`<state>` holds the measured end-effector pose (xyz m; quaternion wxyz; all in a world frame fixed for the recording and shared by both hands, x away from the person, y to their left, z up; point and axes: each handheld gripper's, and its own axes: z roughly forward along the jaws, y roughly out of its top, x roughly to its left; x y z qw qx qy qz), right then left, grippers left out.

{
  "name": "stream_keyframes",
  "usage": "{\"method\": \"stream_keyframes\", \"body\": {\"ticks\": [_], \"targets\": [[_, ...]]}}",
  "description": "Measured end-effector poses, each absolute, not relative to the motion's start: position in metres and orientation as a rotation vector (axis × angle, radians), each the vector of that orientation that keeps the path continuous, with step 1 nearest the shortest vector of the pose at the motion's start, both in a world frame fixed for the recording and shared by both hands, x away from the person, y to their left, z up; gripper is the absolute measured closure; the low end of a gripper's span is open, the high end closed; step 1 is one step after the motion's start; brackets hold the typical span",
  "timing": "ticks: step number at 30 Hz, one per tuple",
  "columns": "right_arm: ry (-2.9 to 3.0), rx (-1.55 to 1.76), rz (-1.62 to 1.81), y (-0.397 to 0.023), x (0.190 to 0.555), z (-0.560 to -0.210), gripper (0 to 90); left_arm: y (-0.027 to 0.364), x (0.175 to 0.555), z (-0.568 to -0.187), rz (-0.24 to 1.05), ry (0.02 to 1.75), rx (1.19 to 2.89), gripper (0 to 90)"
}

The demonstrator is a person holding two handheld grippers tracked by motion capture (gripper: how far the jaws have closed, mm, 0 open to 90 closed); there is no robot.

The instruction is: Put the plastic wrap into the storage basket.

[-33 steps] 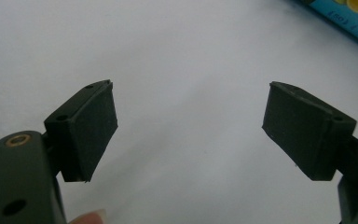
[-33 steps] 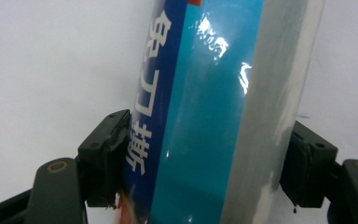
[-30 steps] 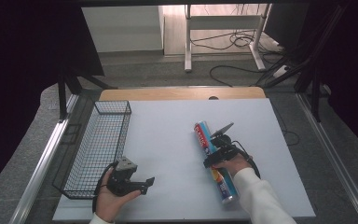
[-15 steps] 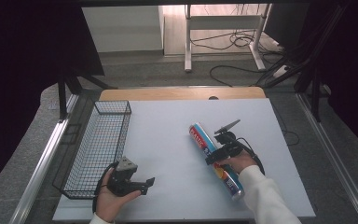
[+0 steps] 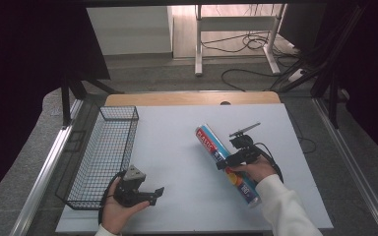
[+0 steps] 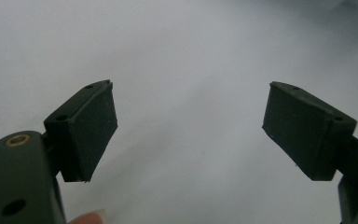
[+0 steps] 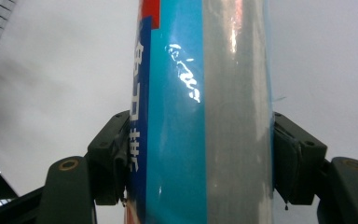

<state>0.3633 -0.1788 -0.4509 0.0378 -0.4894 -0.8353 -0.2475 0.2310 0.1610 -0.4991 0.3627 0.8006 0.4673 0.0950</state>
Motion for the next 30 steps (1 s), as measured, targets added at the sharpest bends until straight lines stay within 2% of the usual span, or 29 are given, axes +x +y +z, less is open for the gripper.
{"method": "stream_keyframes", "body": {"ticks": [10,30], "targets": [[-2.584,-1.457,-0.864,-0.172,0.349,-0.436,32.1,0.157,0.23,-0.499,0.237,1.192,2.059,17.1],[-2.609,-1.344,-0.93,-0.151,0.333,-0.432,32.1,0.157,0.232,-0.495,0.104,1.221,1.911,16.3]]}}
